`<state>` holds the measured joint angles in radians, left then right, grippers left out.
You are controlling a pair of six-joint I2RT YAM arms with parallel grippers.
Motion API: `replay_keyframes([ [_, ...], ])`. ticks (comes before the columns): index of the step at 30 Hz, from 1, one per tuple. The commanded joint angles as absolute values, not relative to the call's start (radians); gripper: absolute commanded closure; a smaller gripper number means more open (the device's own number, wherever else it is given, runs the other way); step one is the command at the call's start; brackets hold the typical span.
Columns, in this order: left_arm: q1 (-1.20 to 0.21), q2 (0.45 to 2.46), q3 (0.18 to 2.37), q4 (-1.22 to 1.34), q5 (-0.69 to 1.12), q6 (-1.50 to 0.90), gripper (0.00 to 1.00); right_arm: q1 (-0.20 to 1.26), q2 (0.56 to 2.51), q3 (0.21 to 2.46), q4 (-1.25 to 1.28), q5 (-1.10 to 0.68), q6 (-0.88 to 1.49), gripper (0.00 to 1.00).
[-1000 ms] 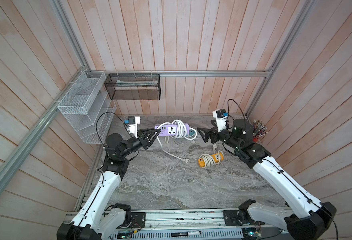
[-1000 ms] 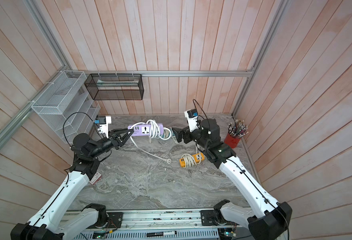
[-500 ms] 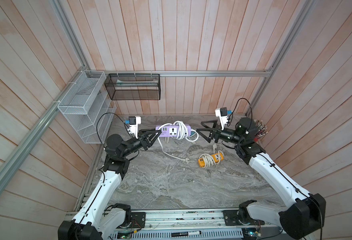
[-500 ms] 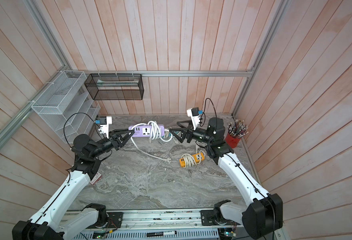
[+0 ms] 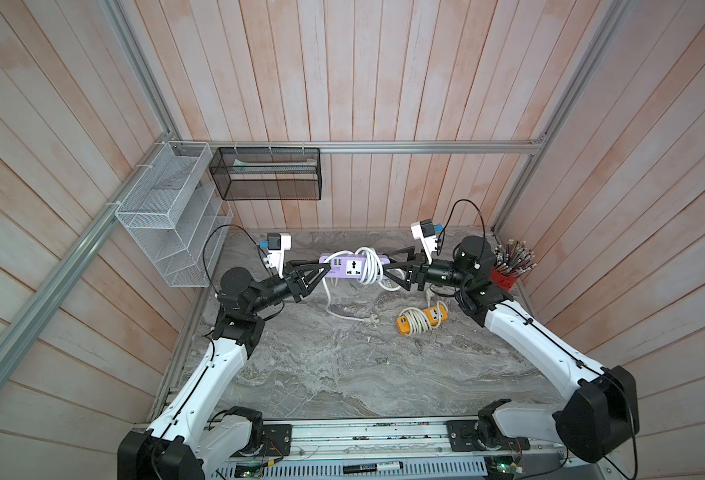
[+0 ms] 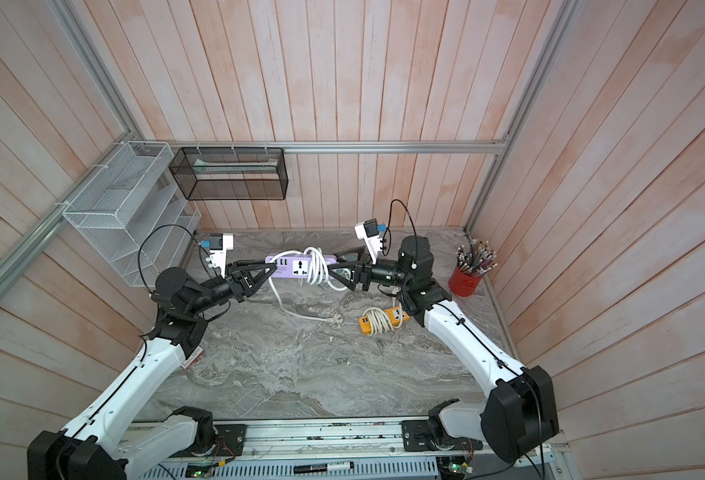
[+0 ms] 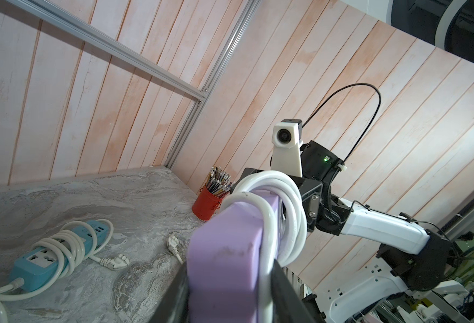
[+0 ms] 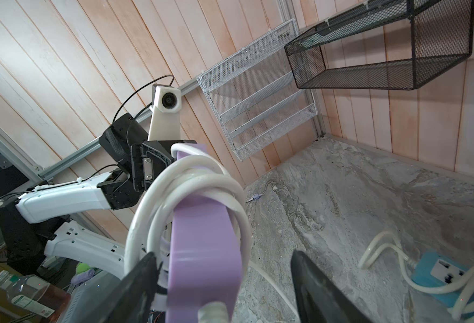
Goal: Unwrap the cord wrapped around the power strip
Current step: Adjust the power strip.
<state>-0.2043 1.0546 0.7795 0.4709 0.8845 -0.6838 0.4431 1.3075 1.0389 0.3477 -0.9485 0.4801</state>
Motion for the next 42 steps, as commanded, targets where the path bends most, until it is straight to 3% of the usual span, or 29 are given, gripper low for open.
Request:
replay_keyframes([
  [1, -0.209, 1.046, 0.789, 0.531, 0.882, -0.671, 1.0, 0.446, 1.299, 1.064, 0.393, -0.972, 0.486, 0.34],
  [5, -0.213, 1.056, 0.79, 0.545, 0.893, -0.679, 1.0, 0.447, 1.303, 1.065, 0.408, -0.984, 0.497, 0.49],
  [8, -0.221, 1.06, 0.791, 0.543, 0.887, -0.672, 1.0, 0.449, 1.317, 1.065, 0.442, -1.003, 0.528, 0.75],
  [13, -0.224, 1.06, 0.792, 0.537, 0.88, -0.663, 1.0, 0.466, 1.335, 1.068, 0.459, -1.019, 0.546, 0.83],
  [14, -0.223, 1.059, 0.793, 0.536, 0.879, -0.661, 1.0, 0.467, 1.337, 1.072, 0.454, -1.017, 0.542, 0.96],
  [15, -0.225, 1.06, 0.795, 0.534, 0.881, -0.658, 1.0, 0.468, 1.339, 1.074, 0.446, -1.014, 0.538, 1.0],
  [19, -0.228, 1.061, 0.817, 0.482, 0.881, -0.63, 0.99, 0.467, 1.329, 1.072, 0.426, -0.999, 0.521, 1.0],
  [25, -0.229, 1.054, 0.825, 0.436, 0.87, -0.609, 0.1, 0.464, 1.309, 1.077, 0.387, -0.971, 0.487, 1.0],
  [26, -0.228, 1.051, 0.824, 0.432, 0.871, -0.605, 0.0, 0.463, 1.306, 1.077, 0.385, -0.963, 0.485, 1.0],
  [31, -0.229, 1.02, 0.821, 0.357, 0.821, -0.542, 0.0, 0.444, 1.282, 1.085, 0.368, -0.923, 0.472, 1.0],
  [37, -0.196, 0.946, 0.797, 0.205, 0.632, -0.428, 0.0, 0.4, 1.244, 1.074, 0.371, -0.893, 0.479, 1.0],
  [42, -0.145, 0.933, 0.74, 0.227, 0.698, -0.421, 0.0, 0.372, 1.212, 1.071, 0.353, -0.891, 0.478, 1.0],
])
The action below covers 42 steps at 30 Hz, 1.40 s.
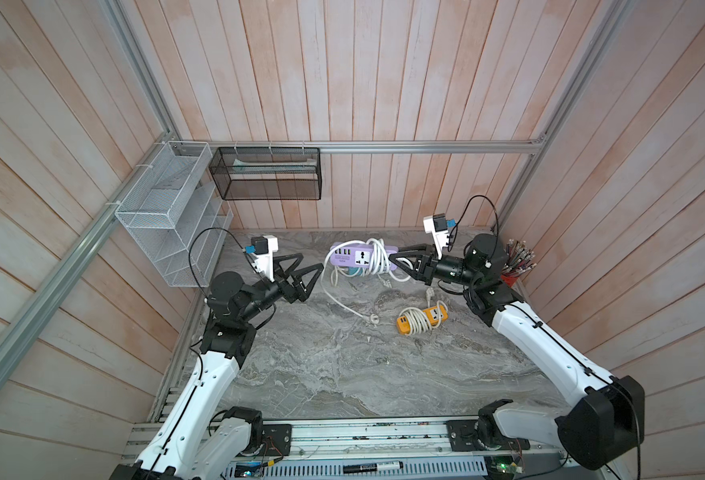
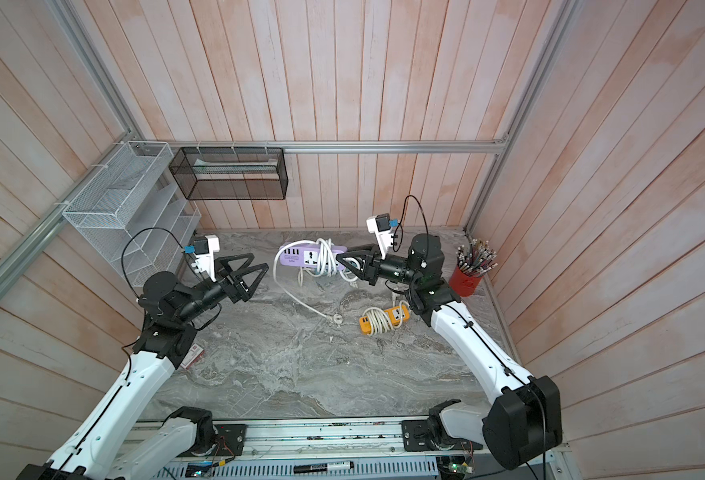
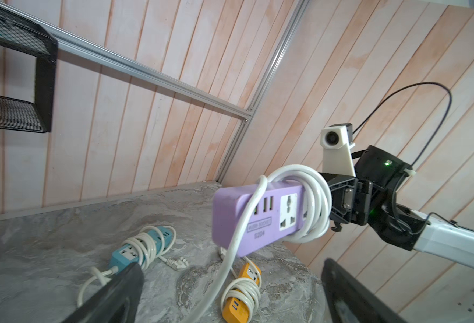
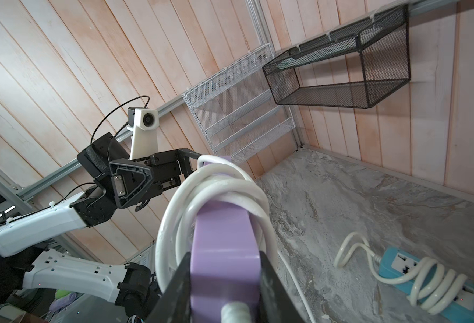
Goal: Unwrap the cord wrapped around the power strip
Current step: Adjust the power strip, then unwrap the power cord from the power strip.
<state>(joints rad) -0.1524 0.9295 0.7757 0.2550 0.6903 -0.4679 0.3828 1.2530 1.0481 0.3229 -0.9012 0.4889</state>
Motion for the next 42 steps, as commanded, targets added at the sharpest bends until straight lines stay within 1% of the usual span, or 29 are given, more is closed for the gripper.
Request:
replay_keyframes([
  [1, -0.146, 0.942, 0.734, 0.235, 0.722, -0.415, 0.0, 0.366, 1.208, 1.071, 0.352, -0.895, 0.483, 1.0],
  [3, -0.157, 0.967, 0.725, 0.229, 0.745, -0.39, 0.0, 0.362, 1.2, 1.068, 0.362, -0.906, 0.498, 1.0],
  [5, -0.192, 0.984, 0.719, 0.213, 0.725, -0.344, 0.01, 0.362, 1.197, 1.073, 0.367, -0.913, 0.51, 1.0],
  [8, -0.267, 0.991, 0.724, 0.172, 0.6, -0.267, 0.02, 0.361, 1.191, 1.078, 0.372, -0.922, 0.524, 1.0],
  [11, -0.311, 0.978, 0.694, 0.211, 0.461, -0.239, 0.02, 0.362, 1.188, 1.079, 0.376, -0.933, 0.536, 1.0],
  [17, -0.353, 0.972, 0.674, 0.276, 0.266, -0.192, 0.01, 0.362, 1.171, 1.073, 0.388, -0.947, 0.556, 1.0],
  [21, -0.36, 0.983, 0.666, 0.316, 0.193, -0.162, 0.04, 0.364, 1.164, 1.078, 0.39, -0.962, 0.566, 1.0],
  [25, -0.362, 1.01, 0.677, 0.343, 0.242, -0.147, 0.22, 0.364, 1.166, 1.08, 0.391, -0.97, 0.573, 1.0],
  [28, -0.367, 1.021, 0.675, 0.384, 0.314, -0.152, 0.29, 0.365, 1.172, 1.076, 0.404, -0.975, 0.583, 1.0],
  [29, -0.372, 1.024, 0.677, 0.392, 0.329, -0.151, 0.33, 0.365, 1.174, 1.074, 0.407, -0.978, 0.587, 1.0],
  [30, -0.376, 1.028, 0.681, 0.392, 0.338, -0.149, 0.4, 0.367, 1.175, 1.072, 0.408, -0.976, 0.588, 1.0],
  [31, -0.377, 1.032, 0.688, 0.387, 0.344, -0.147, 0.53, 0.367, 1.175, 1.072, 0.408, -0.976, 0.588, 1.0],
  [32, -0.38, 1.033, 0.691, 0.385, 0.351, -0.146, 0.7, 0.367, 1.177, 1.073, 0.408, -0.976, 0.588, 1.0],
  [33, -0.38, 1.035, 0.69, 0.385, 0.356, -0.146, 0.8, 0.367, 1.177, 1.072, 0.407, -0.975, 0.587, 1.0],
  [35, -0.38, 1.034, 0.69, 0.386, 0.369, -0.144, 0.98, 0.367, 1.181, 1.07, 0.405, -0.977, 0.587, 1.0],
  [36, -0.38, 1.032, 0.691, 0.384, 0.373, -0.144, 1.0, 0.367, 1.182, 1.07, 0.405, -0.978, 0.587, 1.0],
  [42, -0.382, 1.011, 0.689, 0.379, 0.388, -0.144, 1.0, 0.367, 1.194, 1.074, 0.353, -0.952, 0.54, 1.0],
])
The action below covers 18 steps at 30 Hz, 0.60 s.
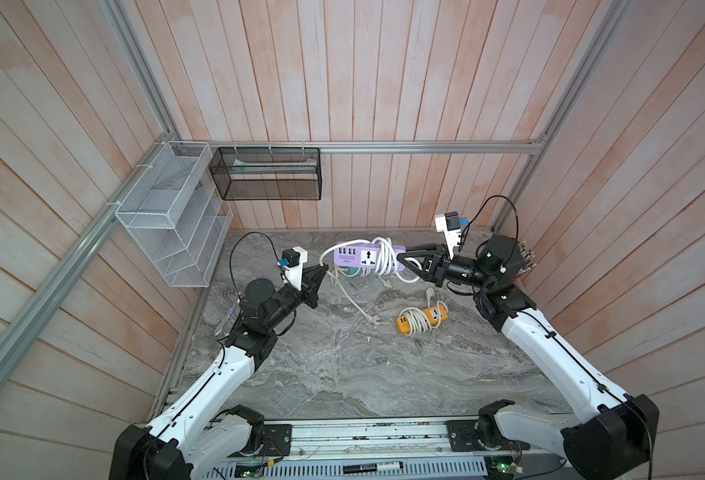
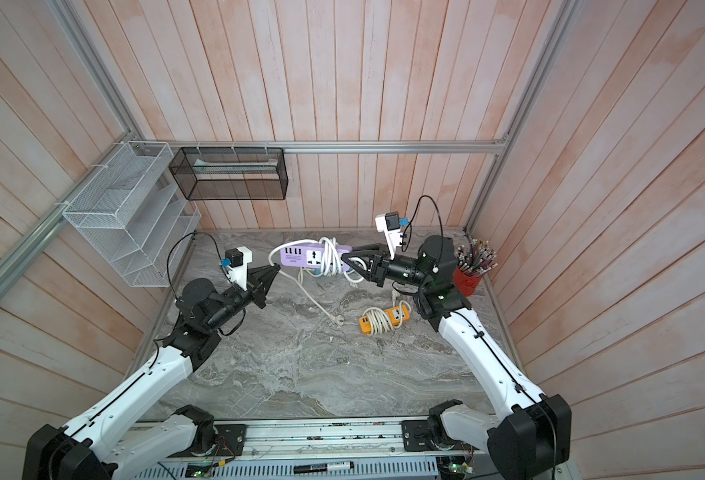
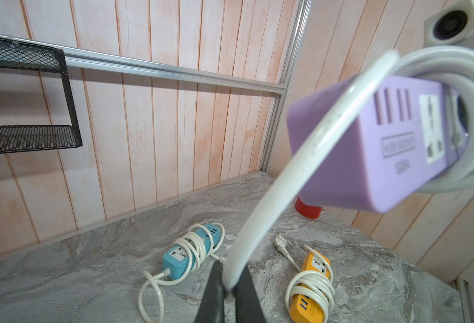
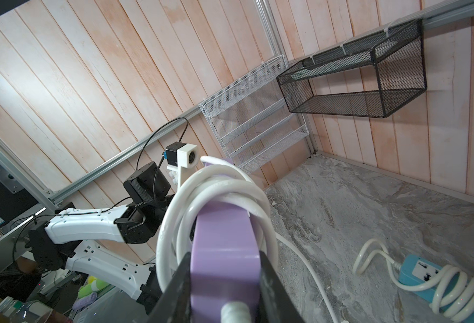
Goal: Unwrap the cord wrapped around the power strip
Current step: Unwrap the power cord from the power strip.
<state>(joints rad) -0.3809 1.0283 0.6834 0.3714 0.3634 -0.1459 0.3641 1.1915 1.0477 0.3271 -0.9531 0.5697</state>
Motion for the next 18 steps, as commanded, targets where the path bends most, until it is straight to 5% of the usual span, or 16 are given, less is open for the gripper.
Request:
replay_keyframes([
  [1, -0.382, 1.0, 0.688, 0.371, 0.383, -0.143, 1.0, 0.367, 1.199, 1.076, 0.332, -0.945, 0.518, 1.0],
  [9, -0.382, 0.899, 0.734, 0.265, 0.287, -0.13, 1.0, 0.367, 1.234, 1.054, 0.167, -0.85, 0.366, 1.0],
  [18, -0.38, 0.927, 0.818, 0.209, 0.123, -0.084, 1.0, 0.457, 1.212, 1.053, 0.059, -0.936, 0.287, 1.0],
])
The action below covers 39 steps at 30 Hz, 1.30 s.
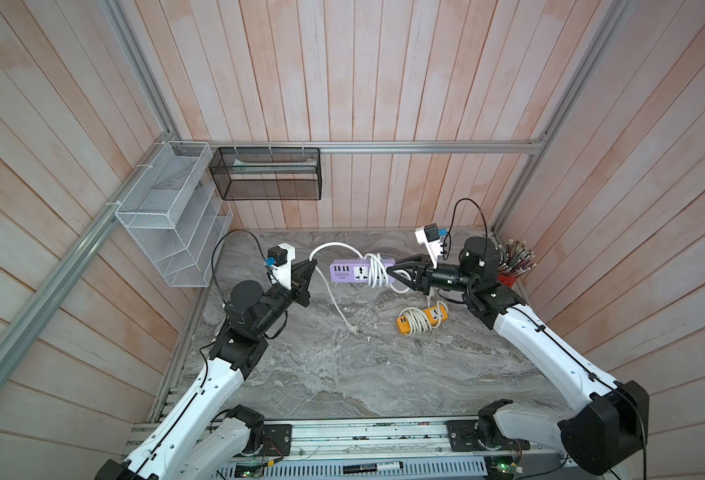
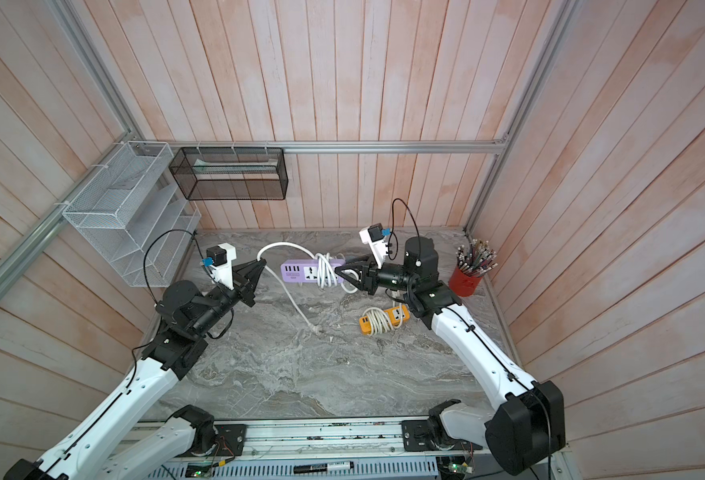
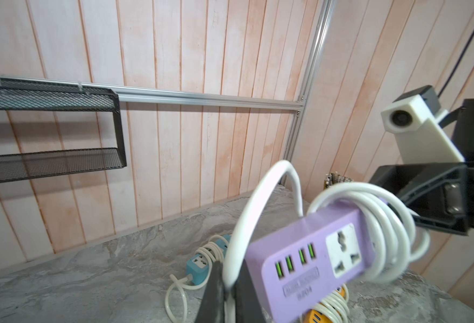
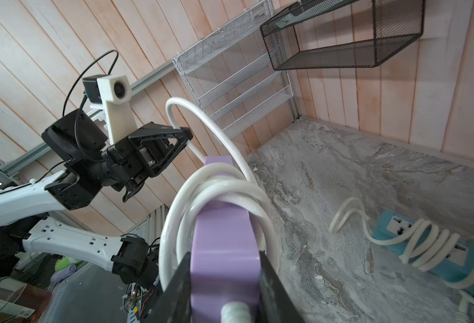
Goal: Unwrap the cord wrapped around the power strip
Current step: Unwrap the power cord from the power strip.
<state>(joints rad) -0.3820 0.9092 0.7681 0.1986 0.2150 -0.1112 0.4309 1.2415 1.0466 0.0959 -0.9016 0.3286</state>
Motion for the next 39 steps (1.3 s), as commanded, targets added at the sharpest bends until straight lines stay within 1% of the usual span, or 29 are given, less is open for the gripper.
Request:
replay_keyframes([
  [1, -0.38, 0.945, 0.828, 0.208, 0.099, -0.083, 1.0, 0.466, 1.197, 1.055, 0.046, -0.942, 0.282, 1.0],
  [6, -0.36, 1.005, 0.835, 0.224, 0.079, -0.031, 1.0, 0.472, 1.116, 1.069, 0.0, -0.994, 0.29, 1.0],
  [10, -0.343, 1.064, 0.82, 0.234, 0.103, -0.025, 1.0, 0.468, 1.062, 1.094, 0.045, -1.031, 0.356, 1.0],
  [13, -0.345, 1.098, 0.791, 0.251, 0.129, -0.043, 1.0, 0.457, 1.049, 1.111, 0.131, -1.019, 0.429, 1.0],
  [16, -0.364, 1.095, 0.74, 0.273, 0.143, -0.068, 1.0, 0.442, 1.057, 1.129, 0.196, -0.959, 0.468, 1.0],
  [22, -0.448, 0.99, 0.622, 0.262, 0.119, -0.12, 1.0, 0.441, 1.121, 1.17, 0.276, -0.786, 0.439, 1.0],
  [27, -0.56, 0.853, 0.588, 0.173, 0.031, -0.12, 1.0, 0.438, 1.198, 1.186, 0.311, -0.63, 0.365, 1.0],
  [31, -0.586, 0.735, 0.598, 0.118, 0.01, -0.127, 1.0, 0.428, 1.283, 1.186, 0.301, -0.598, 0.313, 1.0],
  [34, -0.586, 0.685, 0.638, 0.079, -0.017, -0.106, 1.0, 0.416, 1.325, 1.152, 0.299, -0.598, 0.294, 1.0],
  [39, -0.586, 0.696, 0.719, 0.076, -0.077, -0.026, 1.0, 0.41, 1.332, 1.059, 0.304, -0.661, 0.292, 1.0],
])
